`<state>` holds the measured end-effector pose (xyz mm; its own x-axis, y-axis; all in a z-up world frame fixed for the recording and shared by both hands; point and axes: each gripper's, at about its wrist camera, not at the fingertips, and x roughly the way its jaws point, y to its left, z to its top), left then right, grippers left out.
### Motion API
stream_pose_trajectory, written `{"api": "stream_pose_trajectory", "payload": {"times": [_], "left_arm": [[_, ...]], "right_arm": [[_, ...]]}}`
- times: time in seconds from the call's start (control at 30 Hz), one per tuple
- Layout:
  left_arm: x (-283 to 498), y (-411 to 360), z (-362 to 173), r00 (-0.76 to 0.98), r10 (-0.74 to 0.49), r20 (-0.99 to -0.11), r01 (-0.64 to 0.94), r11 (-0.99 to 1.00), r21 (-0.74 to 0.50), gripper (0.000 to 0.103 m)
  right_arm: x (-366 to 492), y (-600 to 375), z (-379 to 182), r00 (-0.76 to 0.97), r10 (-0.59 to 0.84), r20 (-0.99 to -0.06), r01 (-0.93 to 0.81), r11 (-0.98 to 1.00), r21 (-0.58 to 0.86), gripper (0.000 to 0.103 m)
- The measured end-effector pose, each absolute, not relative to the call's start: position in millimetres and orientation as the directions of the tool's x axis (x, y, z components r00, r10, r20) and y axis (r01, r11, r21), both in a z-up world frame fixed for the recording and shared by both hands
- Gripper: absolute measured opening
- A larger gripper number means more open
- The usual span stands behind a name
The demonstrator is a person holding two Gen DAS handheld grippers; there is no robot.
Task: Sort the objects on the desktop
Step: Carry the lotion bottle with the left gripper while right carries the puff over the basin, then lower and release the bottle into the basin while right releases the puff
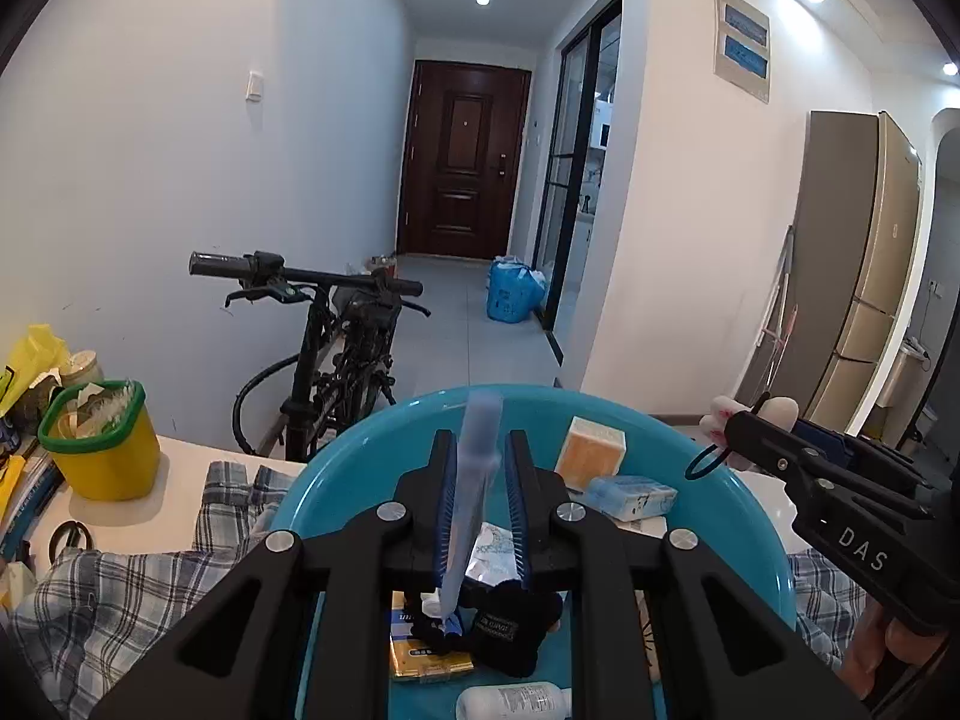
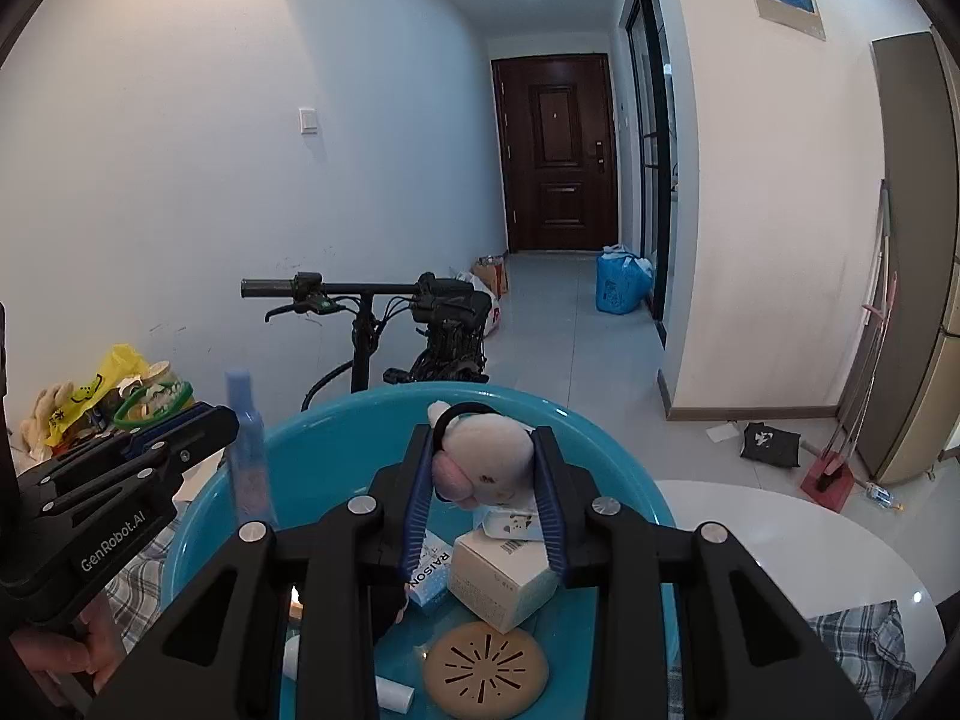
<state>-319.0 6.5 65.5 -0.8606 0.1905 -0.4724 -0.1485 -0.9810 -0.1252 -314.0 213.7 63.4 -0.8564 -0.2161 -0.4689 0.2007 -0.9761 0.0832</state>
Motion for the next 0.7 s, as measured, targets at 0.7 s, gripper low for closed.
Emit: {"api": "stream_pose_trajectory", "payload": {"times": [0.7], "left_arm": [[-349.7,12.1,22.6,-0.641,0.174,-0.748,-0.110,-0.985,-0.135,0.018]], "right_arm": [[-337.4,210.1,34.9,-0.744,-0.245,-0.622,0.220,-0.968,0.119,0.031]]}}
